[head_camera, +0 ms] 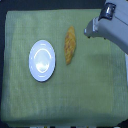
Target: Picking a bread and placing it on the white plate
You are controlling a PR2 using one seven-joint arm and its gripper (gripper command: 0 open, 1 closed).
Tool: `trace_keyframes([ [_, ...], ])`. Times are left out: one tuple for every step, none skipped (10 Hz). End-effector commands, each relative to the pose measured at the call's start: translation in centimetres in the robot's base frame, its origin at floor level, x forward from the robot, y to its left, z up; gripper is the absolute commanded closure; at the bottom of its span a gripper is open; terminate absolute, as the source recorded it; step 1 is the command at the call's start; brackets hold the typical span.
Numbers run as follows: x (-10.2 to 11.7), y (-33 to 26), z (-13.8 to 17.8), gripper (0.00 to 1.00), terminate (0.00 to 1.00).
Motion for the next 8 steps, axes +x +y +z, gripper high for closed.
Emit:
trace_keyframes([
  [1.8, 8.2, -1.6, 0.0, 0.0],
  [2.2, 9.4, -2.1, 0.0, 0.0],
  [2.6, 10.7, -2.7, 0.0, 0.0],
  [2.8, 11.5, -3.3, 0.0, 0.0],
  [3.7, 12.2, -4.1, 0.0, 0.0],
  [3.8, 12.5, -4.3, 0.0, 0.0],
  [4.4, 13.1, -5.1, 0.0, 0.0],
  [4.7, 13.7, -5.9, 0.0, 0.0],
])
